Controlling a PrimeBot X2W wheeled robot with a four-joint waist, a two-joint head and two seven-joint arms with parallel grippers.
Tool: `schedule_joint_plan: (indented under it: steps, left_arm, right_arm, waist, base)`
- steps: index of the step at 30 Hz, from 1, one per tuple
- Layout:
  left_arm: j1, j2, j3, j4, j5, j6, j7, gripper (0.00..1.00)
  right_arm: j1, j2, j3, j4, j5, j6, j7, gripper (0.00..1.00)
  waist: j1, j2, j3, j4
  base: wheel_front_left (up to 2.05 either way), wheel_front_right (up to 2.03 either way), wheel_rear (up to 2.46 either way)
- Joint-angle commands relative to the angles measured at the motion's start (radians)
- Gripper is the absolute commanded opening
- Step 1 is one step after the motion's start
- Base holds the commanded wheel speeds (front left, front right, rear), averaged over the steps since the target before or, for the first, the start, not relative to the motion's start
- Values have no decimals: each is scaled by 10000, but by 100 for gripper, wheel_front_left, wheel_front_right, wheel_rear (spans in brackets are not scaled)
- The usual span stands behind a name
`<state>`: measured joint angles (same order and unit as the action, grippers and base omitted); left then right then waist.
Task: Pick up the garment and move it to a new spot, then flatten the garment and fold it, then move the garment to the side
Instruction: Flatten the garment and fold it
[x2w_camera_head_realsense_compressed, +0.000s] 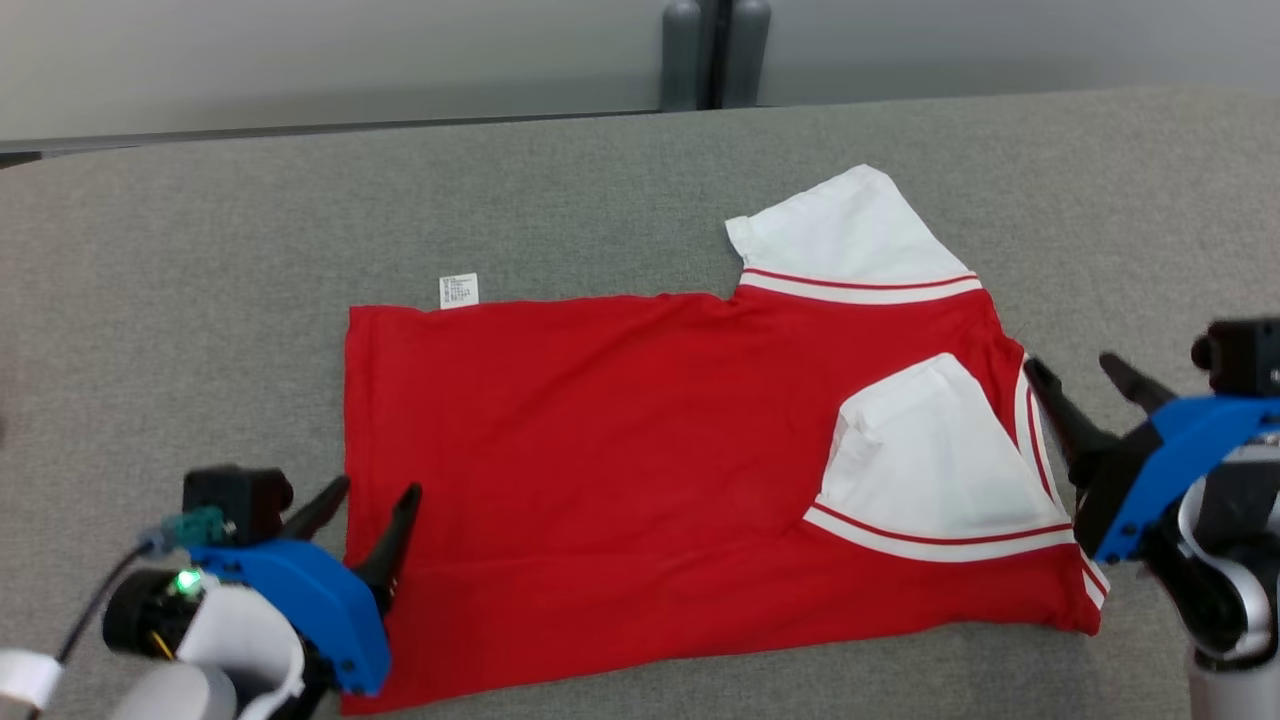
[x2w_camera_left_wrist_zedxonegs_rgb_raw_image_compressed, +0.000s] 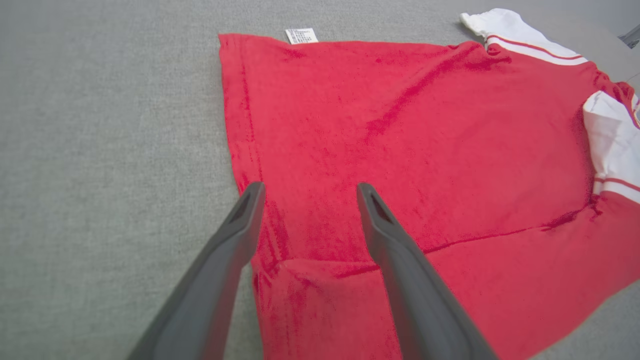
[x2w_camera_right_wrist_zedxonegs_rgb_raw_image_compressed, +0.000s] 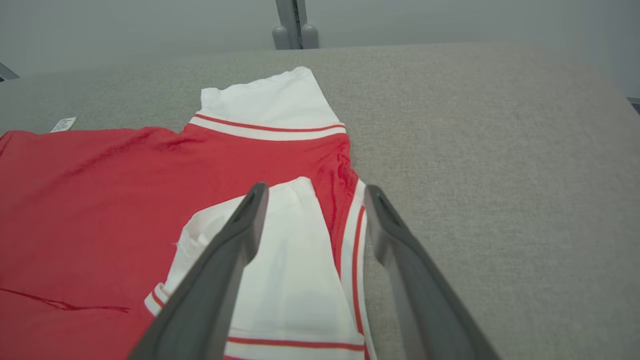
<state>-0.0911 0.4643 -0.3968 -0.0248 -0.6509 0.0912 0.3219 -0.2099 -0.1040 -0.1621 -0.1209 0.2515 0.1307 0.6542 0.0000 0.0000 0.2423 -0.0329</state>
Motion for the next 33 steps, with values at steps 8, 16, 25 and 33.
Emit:
schedule_joint_plan:
  steps: [8, 16, 25, 33]
  left_arm:
    - [-3140, 1221, 659, 788, -1009, -912, 2522, 100]
    - [-4848, 2057, 1167, 1471, -1771, -1139, 4242, 100]
    - [-4905, 2377, 921, 1623, -1944, -1106, 5234, 100]
    - [-4858, 2189, 883, 1032, -1555, -1077, 4441, 0]
  right_arm:
    - [-3544, -785, 1855, 1404, 441, 1, 884, 100]
    - [-5613, -652, 2561, 2956, 1119, 1, 49, 100]
    - [-6346, -813, 3038, 4048, 1385, 1, -693, 100]
    - [-7109, -1121, 3120, 4726, 1491, 1, -756, 100]
  waist:
    - [0, 0, 1249, -576]
    - [0, 0, 2253, -1057]
    - [0, 0, 2865, -1274]
    - [0, 0, 3193, -900]
  base:
    - [0, 0, 0]
    - [0, 0, 0]
    - [0, 0, 0]
    - [0, 0, 0]
